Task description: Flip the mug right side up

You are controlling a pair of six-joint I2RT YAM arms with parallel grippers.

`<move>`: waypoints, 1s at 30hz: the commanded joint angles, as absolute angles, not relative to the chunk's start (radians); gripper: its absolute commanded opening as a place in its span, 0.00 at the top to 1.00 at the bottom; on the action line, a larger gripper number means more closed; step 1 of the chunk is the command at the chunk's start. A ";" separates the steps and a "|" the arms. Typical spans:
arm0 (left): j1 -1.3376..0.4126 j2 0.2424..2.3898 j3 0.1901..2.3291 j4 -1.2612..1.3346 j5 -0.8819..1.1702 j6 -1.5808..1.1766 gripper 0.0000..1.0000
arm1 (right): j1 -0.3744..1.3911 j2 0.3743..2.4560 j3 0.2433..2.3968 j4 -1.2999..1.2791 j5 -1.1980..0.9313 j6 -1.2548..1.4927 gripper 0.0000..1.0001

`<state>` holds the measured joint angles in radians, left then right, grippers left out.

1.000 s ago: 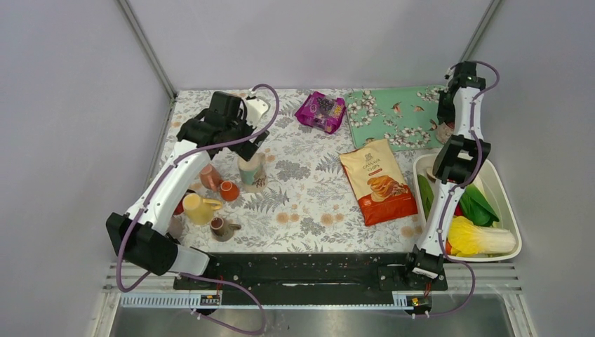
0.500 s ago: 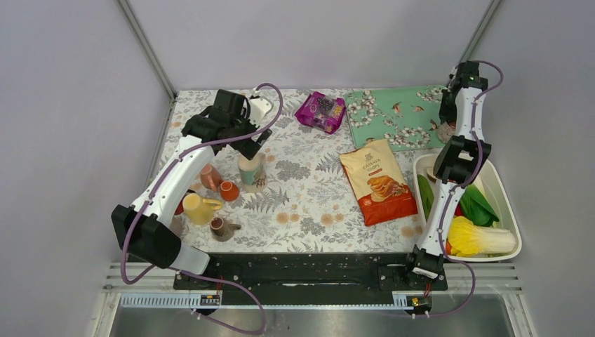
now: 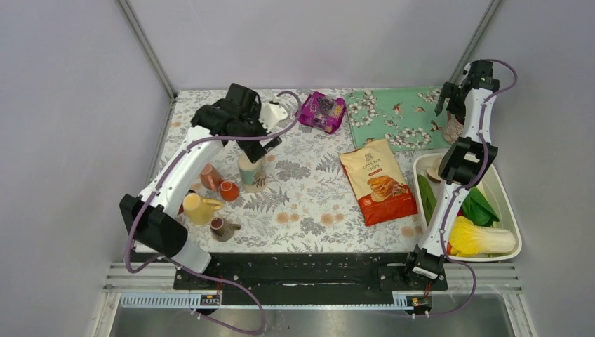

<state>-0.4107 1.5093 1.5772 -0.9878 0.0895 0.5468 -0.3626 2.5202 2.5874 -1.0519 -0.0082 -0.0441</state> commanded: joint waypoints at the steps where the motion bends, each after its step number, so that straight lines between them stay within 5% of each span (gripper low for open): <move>1: -0.511 1.625 1.707 -1.199 0.087 0.681 0.01 | -0.355 2.387 2.609 -1.020 -0.054 -0.032 0.01; 5: -0.554 1.749 1.762 -1.397 0.166 0.734 0.01 | -0.344 2.282 2.553 -1.019 -0.048 -0.026 0.01; 10: -0.605 1.900 1.794 -1.386 -0.011 0.737 0.01 | -0.312 2.136 2.442 -1.055 -0.066 -0.013 0.01; 15: -0.537 2.120 2.227 -1.437 -0.029 0.337 0.01 | -0.236 1.959 2.205 -1.052 -0.058 -0.054 0.01; 30: -0.387 2.207 2.039 -1.305 -0.025 0.218 0.06 | -0.101 1.807 1.987 -1.005 -0.064 -0.021 0.01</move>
